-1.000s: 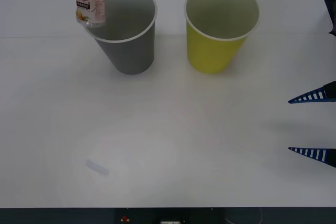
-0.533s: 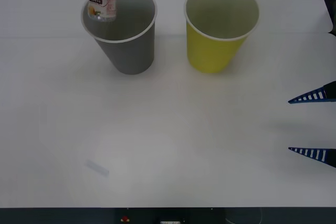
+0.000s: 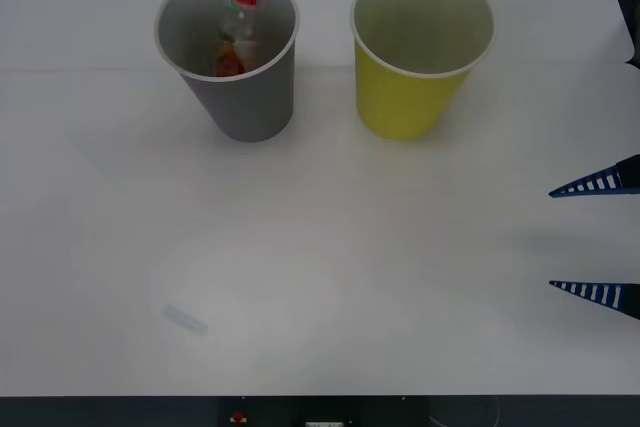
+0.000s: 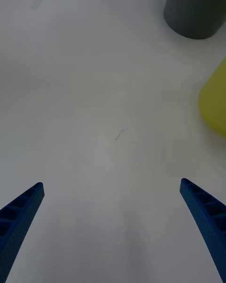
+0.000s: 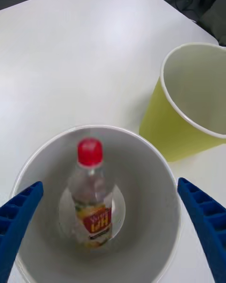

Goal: Put the can into the green bin and the plastic bottle into the gray bin

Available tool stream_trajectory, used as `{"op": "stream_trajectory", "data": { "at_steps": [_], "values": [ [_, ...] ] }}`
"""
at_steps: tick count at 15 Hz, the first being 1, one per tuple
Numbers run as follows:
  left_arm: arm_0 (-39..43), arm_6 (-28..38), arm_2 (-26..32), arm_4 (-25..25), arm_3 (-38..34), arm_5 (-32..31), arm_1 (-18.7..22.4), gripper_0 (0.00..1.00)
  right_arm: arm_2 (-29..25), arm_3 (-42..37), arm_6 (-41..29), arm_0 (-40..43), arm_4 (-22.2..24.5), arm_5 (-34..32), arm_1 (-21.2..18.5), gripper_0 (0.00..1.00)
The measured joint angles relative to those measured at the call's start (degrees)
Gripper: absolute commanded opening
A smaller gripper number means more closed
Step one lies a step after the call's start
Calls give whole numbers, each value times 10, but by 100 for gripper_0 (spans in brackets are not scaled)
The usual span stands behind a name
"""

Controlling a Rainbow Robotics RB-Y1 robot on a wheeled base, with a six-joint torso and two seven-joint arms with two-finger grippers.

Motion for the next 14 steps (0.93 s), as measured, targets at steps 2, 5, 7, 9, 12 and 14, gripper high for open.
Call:
{"op": "stream_trajectory", "data": {
  "at_steps": [2, 5, 7, 9, 12, 14],
  "values": [
    [9, -25, 23, 15, -3, -26, 4, 100, 0, 0, 0, 0, 0, 0, 0, 100],
    [79, -62, 113, 24, -54, -80, 9, 100, 0, 0, 0, 0, 0, 0, 0, 100],
    [135, -69, 172, 26, -108, -108, 10, 100, 0, 0, 0, 0, 0, 0, 0, 100],
    [189, -85, 225, 26, -157, -135, 10, 100, 0, 0, 0, 0, 0, 0, 0, 100],
    [260, -104, 294, 26, -224, -191, 10, 100, 0, 0, 0, 0, 0, 0, 0, 100],
    [302, -129, 336, 30, -259, -228, 8, 100, 0, 0, 0, 0, 0, 0, 0, 100]
  ]
}}
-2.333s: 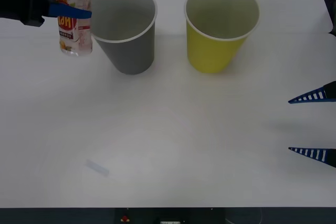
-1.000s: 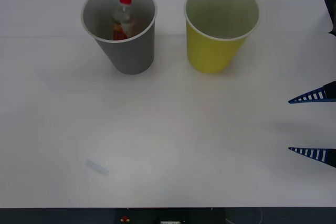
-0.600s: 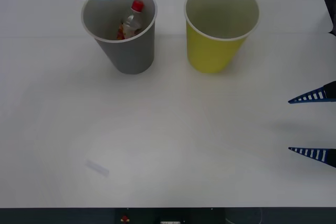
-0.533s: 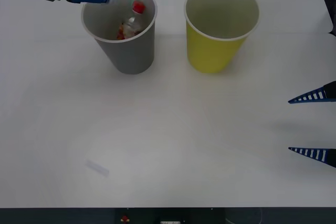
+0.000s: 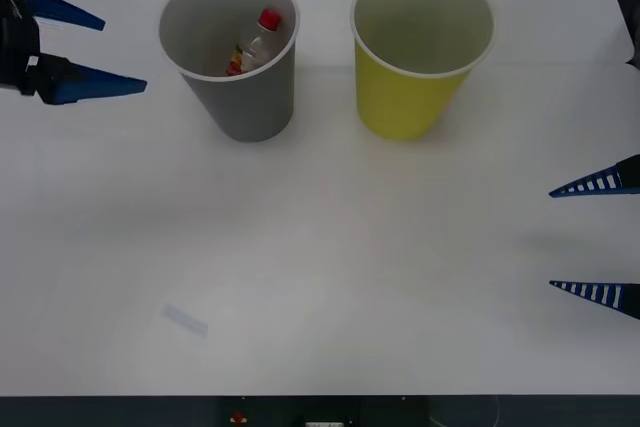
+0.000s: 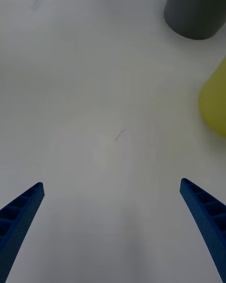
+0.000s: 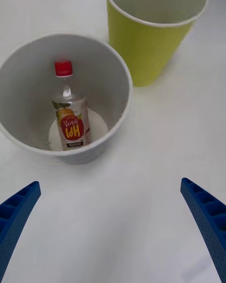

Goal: Put the can into the green bin and the plastic bottle into the gray bin

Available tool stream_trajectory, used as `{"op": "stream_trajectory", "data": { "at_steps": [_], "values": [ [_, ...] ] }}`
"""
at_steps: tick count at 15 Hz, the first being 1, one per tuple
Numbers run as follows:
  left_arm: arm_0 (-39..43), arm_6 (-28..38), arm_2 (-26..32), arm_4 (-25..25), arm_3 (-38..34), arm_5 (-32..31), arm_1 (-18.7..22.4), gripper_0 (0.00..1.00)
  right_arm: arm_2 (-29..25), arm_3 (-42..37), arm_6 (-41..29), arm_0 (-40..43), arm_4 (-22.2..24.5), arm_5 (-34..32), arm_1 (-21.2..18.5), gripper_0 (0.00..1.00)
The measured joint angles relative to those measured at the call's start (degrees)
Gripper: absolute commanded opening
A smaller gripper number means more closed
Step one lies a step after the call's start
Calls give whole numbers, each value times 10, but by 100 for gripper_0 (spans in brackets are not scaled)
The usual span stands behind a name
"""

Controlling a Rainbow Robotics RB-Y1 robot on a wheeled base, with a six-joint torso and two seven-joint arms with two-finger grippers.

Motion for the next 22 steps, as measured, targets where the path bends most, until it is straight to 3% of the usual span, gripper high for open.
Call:
{"op": "stream_trajectory", "data": {
  "at_steps": [5, 12, 22],
  "values": [
    [73, -154, 85, 7, -10, -18, -27, 100, 0, 0, 0, 0, 0, 0, 0, 100],
    [200, -337, 109, 16, -10, -18, -28, 100, 0, 0, 0, 0, 0, 0, 0, 100],
    [315, -478, 118, 47, -22, -18, -24, 100, 0, 0, 0, 0, 0, 0, 0, 100]
  ]
}}
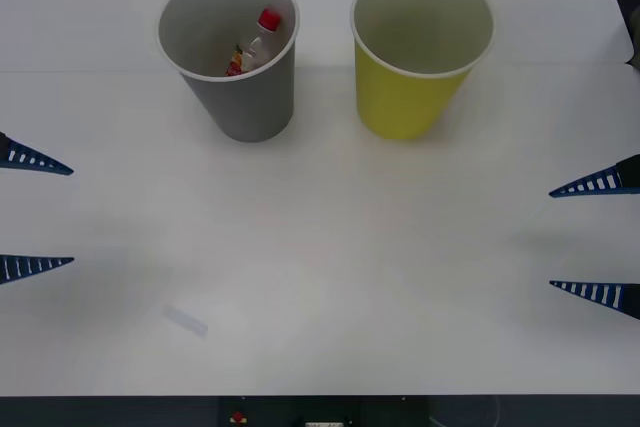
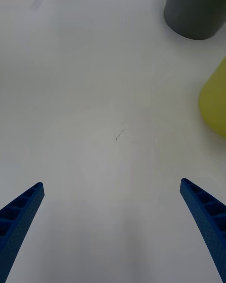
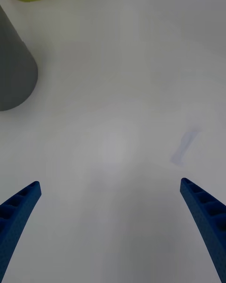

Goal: Put the can into the green bin and the plastic bottle into the gray bin

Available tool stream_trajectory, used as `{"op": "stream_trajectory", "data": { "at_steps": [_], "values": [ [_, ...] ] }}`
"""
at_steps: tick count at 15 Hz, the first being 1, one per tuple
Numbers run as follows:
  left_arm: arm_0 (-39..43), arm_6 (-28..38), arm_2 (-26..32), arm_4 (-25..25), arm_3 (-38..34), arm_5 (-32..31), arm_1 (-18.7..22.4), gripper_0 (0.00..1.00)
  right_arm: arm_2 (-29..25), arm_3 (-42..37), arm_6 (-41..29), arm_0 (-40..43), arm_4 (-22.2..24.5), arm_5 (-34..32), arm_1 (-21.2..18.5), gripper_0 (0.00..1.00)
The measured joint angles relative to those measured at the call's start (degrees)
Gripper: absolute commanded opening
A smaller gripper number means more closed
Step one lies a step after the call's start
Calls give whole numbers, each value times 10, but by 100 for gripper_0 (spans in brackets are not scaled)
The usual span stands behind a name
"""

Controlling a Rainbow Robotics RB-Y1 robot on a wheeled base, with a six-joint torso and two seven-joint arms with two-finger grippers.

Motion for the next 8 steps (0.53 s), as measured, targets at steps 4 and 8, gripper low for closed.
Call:
{"op": "stream_trajectory", "data": {
  "at_steps": [4, 8],
  "values": [
    [34, -16, 1, 10, -19, 0, 10, 100, 0, 0, 0, 0, 0, 0, 0, 100],
    [52, -16, -5, 13, -48, 0, 10, 100, 0, 0, 0, 0, 0, 0, 0, 100]
  ]
}}
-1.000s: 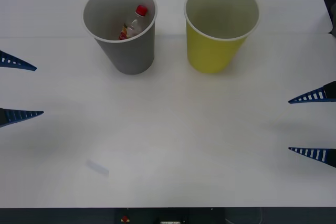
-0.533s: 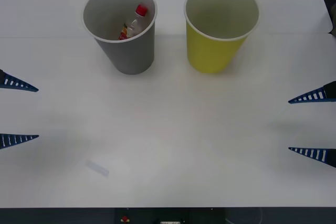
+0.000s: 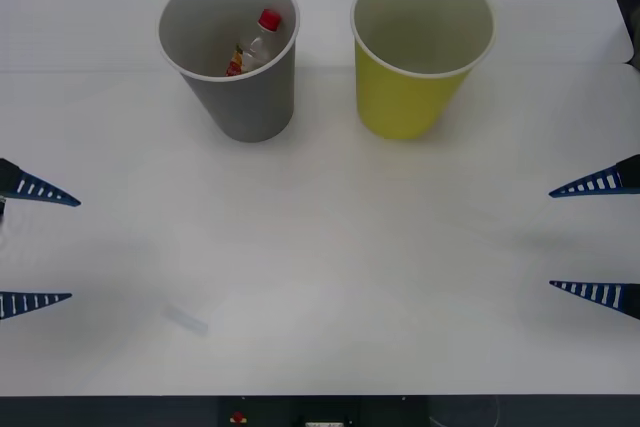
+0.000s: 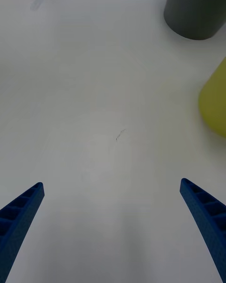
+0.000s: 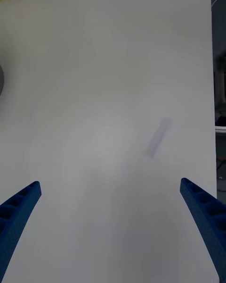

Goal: Put the can into the green bin and the plastic bottle into the gray bin

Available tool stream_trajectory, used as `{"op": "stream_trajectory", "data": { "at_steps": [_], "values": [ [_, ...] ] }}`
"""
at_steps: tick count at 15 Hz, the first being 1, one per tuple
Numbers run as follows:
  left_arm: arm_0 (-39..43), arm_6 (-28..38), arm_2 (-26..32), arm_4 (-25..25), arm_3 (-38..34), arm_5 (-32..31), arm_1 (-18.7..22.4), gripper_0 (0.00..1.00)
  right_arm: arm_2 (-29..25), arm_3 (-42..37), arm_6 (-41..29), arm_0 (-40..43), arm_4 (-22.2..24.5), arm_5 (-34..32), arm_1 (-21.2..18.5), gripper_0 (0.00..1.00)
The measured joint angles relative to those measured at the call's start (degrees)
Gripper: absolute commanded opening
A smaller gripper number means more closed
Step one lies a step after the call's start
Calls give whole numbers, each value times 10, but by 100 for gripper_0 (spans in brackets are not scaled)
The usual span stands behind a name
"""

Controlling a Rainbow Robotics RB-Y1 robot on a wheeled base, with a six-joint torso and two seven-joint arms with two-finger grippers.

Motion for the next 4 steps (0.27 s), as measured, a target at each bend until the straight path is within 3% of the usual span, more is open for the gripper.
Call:
{"op": "stream_trajectory", "data": {
  "at_steps": [4],
  "values": [
    [0, 0, -8, 0, -1, 0, 0, 100, 0, 0, 0, 0, 0, 0, 0, 100]
  ]
}}
